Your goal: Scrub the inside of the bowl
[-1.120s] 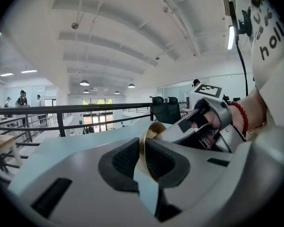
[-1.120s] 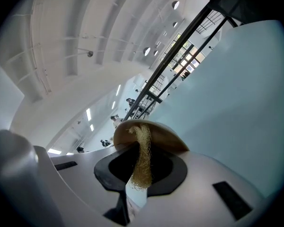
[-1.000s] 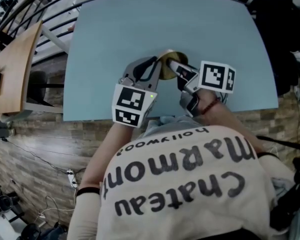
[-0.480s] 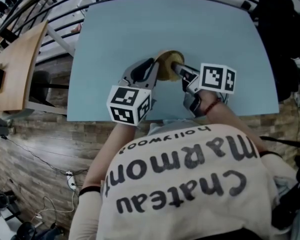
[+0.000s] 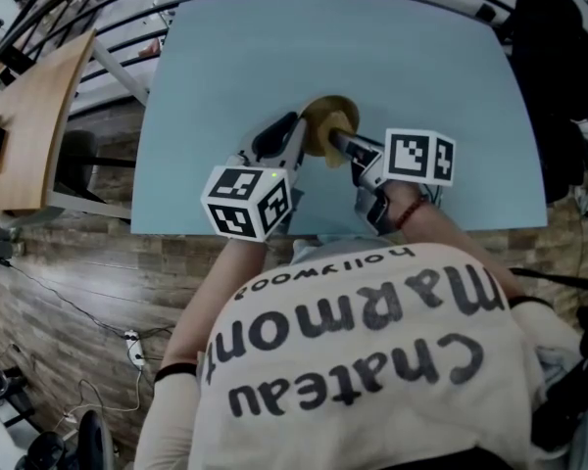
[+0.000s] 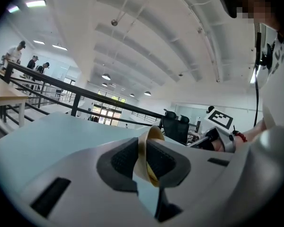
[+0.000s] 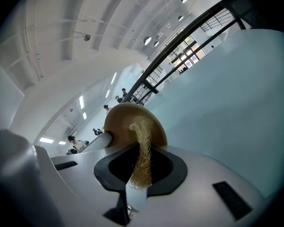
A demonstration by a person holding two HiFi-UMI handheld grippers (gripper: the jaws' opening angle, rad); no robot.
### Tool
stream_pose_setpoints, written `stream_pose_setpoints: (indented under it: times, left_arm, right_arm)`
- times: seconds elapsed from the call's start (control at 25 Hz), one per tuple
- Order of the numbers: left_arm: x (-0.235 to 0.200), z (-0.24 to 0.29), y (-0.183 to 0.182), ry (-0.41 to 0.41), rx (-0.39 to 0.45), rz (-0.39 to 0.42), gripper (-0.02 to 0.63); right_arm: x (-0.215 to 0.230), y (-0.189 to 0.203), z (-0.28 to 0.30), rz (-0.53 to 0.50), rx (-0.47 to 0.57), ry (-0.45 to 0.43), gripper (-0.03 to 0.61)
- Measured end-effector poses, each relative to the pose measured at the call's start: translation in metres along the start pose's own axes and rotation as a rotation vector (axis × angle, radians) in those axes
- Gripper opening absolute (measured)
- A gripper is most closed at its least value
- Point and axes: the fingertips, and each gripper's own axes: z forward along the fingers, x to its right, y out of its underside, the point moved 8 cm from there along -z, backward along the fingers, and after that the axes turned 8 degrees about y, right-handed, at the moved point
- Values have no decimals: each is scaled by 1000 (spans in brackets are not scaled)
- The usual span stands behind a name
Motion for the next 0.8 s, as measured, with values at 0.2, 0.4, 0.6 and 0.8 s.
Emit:
stream_pose_setpoints:
  times: [0.2, 0.4, 0.6, 0.8]
  left_arm:
    - [-8, -1, 2, 1, -7, -10, 47]
    - [-16, 1, 9, 4, -30, -7, 46]
    - [-16, 12, 9, 26, -61, 3, 41]
    - [-12, 29, 10, 59, -86, 5, 40]
  right_arm:
    - [-9, 8, 14, -3, -32, -26, 61]
    - [-12, 15, 27, 2, -49, -61, 61]
    - [-9, 0, 29, 18, -28, -71, 61]
    - [0, -14, 27, 31, -9, -49, 61]
